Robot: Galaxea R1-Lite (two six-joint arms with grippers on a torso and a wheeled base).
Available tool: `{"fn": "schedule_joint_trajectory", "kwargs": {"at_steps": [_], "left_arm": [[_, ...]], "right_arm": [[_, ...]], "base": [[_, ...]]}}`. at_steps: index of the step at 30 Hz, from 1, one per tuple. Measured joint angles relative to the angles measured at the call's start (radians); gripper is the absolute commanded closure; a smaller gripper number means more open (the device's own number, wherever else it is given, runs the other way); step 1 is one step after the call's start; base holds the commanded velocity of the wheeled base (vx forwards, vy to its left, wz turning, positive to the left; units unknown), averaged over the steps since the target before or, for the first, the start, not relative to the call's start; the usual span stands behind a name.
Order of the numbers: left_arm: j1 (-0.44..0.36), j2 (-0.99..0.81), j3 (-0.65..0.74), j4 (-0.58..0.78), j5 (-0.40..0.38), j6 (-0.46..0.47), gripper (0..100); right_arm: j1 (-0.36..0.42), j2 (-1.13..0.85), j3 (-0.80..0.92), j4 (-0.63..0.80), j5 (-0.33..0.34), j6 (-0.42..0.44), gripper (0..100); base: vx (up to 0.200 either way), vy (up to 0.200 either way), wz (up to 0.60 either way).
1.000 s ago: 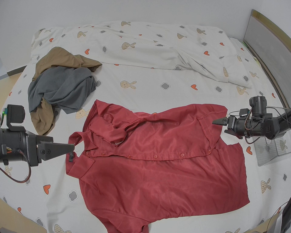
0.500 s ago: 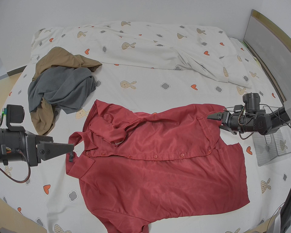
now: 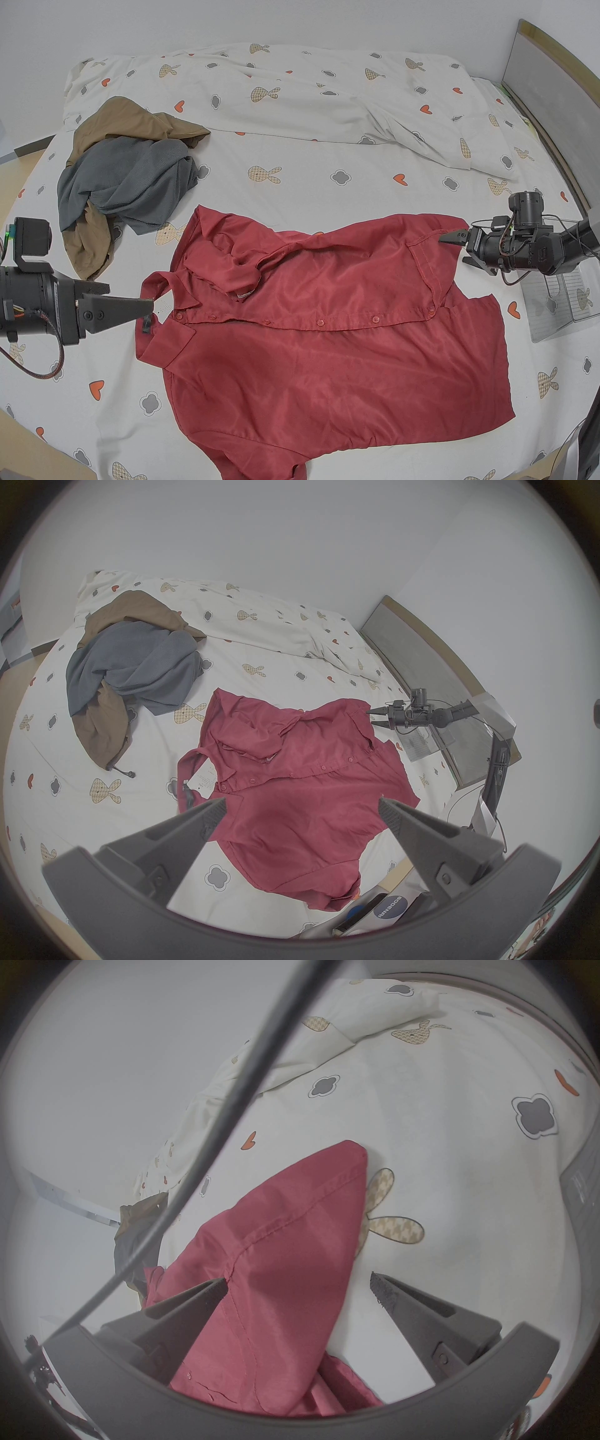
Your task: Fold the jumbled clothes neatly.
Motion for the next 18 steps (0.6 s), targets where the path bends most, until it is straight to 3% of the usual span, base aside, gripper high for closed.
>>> {"fn": "schedule_joint_trajectory", "kwargs": {"at_steps": [2,3,18], "left_arm": [[0.0,0.0,0.001,0.0,0.0,0.0,0],[0.0,0.0,0.001,0.0,0.0,0.0,0],[0.0,0.0,0.002,0.0,0.0,0.0,0]], "right_arm": [[0.004,0.006,-0.01,-0.002,0.001,0.0,0],[0.007,0.011,-0.019,-0.002,0.001,0.0,100],[0.117,0.018,-0.054,0.0,0.001,0.001,100]], "base": [[0.0,0.0,0.0],[0.0,0.0,0.0],[0.0,0.0,0.0]]}}
